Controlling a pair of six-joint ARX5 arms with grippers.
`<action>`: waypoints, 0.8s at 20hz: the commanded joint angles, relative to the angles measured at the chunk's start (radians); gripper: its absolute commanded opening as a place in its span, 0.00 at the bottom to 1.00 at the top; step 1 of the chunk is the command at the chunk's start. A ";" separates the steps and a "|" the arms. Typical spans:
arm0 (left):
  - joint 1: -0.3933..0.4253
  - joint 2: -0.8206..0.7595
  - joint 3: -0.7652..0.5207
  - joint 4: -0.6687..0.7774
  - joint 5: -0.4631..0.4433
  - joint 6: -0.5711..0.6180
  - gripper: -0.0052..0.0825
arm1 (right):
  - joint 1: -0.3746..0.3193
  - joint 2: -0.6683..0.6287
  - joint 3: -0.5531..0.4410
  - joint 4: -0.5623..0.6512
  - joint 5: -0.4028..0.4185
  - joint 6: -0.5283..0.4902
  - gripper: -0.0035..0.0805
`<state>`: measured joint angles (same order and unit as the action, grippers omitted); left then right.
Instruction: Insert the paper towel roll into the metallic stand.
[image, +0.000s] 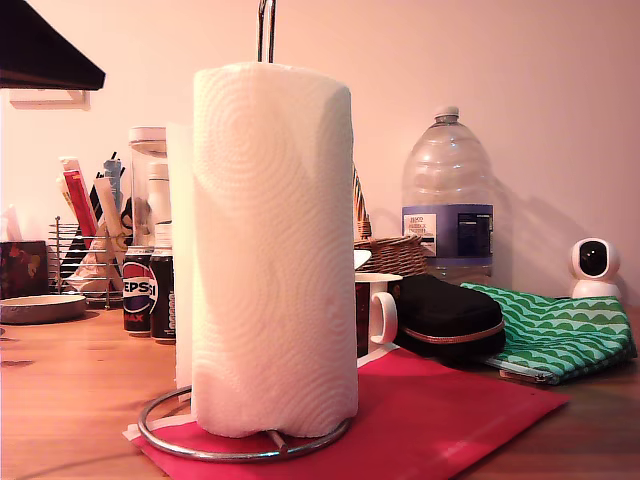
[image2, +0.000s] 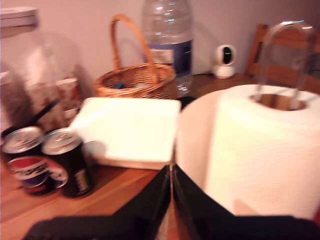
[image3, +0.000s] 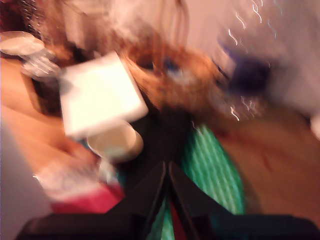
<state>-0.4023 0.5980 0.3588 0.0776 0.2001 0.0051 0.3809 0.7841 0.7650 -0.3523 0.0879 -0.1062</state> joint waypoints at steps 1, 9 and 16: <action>0.020 0.003 -0.018 -0.006 0.002 -0.005 0.03 | -0.095 -0.038 -0.030 0.020 -0.069 -0.020 0.03; 0.055 0.002 -0.099 0.083 -0.012 -0.027 0.03 | -0.337 -0.183 -0.186 0.097 -0.336 -0.024 0.03; 0.052 -0.160 -0.147 0.069 -0.023 -0.084 0.03 | -0.337 -0.373 -0.326 0.145 -0.340 -0.002 0.03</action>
<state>-0.3508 0.4473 0.2245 0.1524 0.1745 -0.0734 0.0463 0.4232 0.4492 -0.2123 -0.2497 -0.1146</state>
